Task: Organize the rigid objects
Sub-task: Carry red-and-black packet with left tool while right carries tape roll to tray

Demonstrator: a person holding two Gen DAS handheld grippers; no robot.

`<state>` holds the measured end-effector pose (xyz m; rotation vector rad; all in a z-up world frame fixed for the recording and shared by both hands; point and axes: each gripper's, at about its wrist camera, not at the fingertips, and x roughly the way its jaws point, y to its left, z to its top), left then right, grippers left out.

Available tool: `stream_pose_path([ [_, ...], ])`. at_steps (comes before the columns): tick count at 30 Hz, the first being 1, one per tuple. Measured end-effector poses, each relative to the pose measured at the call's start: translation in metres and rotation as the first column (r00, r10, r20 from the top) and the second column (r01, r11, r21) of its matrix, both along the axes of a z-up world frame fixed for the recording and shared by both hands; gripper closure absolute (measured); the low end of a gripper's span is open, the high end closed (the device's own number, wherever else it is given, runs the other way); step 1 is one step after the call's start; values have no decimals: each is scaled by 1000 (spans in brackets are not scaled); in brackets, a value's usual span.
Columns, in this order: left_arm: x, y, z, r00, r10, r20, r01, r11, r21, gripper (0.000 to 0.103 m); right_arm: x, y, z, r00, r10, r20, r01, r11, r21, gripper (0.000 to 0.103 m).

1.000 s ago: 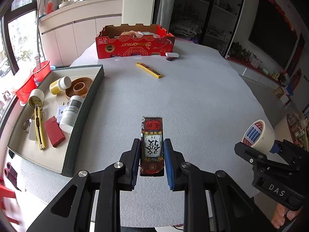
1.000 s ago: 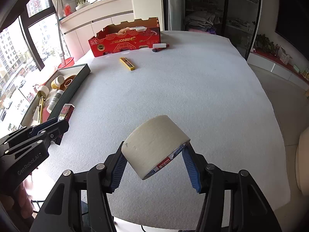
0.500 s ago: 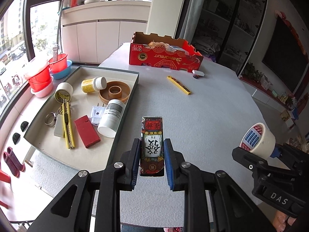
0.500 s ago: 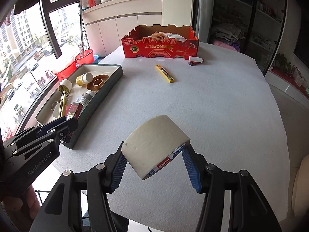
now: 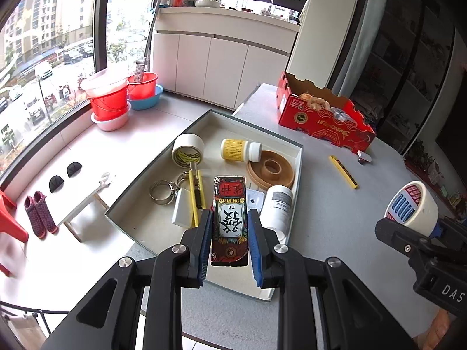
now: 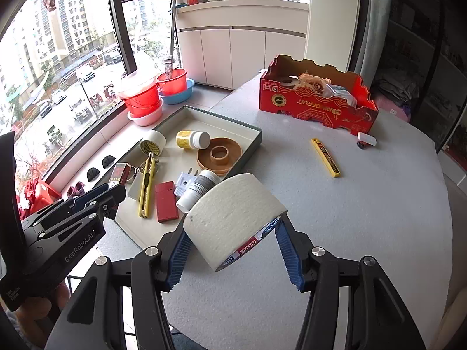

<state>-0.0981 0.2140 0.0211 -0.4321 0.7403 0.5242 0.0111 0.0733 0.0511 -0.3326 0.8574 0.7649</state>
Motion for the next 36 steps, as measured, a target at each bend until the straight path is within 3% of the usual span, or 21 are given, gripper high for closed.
stream_pose_path([
  [6, 0, 37, -2, 996, 86, -15, -86, 996, 24, 77, 13, 49, -2, 998, 66, -12, -66, 998, -7, 45],
  [13, 18, 57, -19, 991, 116, -72, -113, 993, 33, 77, 33, 88, -22, 994, 93, -61, -95, 995, -24, 45],
  [36, 62, 67, -53, 980, 108, -169, -108, 994, 9, 77, 70, 115, -61, 987, 84, -136, -93, 994, -61, 45],
])
